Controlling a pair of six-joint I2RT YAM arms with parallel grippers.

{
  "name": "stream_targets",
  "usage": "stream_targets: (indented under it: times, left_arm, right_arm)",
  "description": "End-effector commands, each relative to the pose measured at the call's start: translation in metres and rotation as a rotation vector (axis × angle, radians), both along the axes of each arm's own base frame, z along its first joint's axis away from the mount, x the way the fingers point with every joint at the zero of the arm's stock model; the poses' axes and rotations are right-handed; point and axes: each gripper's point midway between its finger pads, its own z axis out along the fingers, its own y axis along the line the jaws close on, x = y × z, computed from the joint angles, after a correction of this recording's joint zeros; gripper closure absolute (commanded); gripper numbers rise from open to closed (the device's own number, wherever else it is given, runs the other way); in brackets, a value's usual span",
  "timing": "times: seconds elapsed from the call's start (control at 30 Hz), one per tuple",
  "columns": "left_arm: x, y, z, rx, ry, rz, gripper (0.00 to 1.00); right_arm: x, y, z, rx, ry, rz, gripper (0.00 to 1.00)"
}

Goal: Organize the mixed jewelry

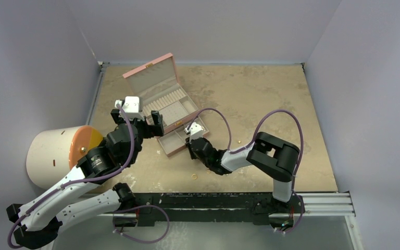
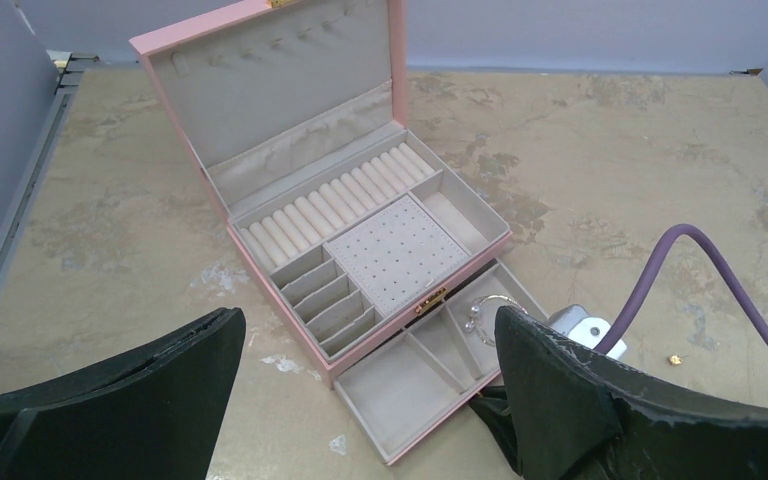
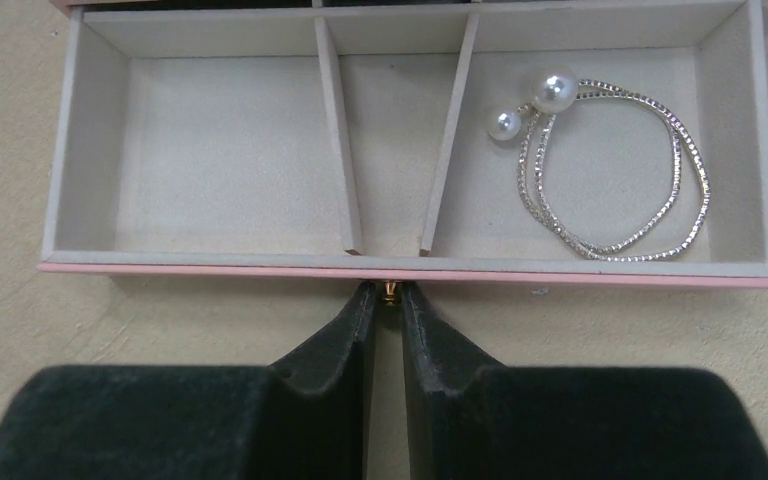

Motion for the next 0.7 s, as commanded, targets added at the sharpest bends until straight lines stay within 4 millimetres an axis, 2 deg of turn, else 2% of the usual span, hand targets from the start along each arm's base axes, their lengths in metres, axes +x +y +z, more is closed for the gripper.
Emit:
stream_targets:
  times: [0.0,0.67]
  left_arm:
    - [0.001,0.002,0.013,-0.025,-0.036,0.005,0.04]
    - [0.001,0.002,0.012,-0.024,-0.035,0.007,0.04]
  right_arm:
    - [0.017,0.021,0.03,0.088,-0.088,-0.018,0.83]
    - [0.048,0.041,0.048,0.109,-0.231,-0.068,0.73]
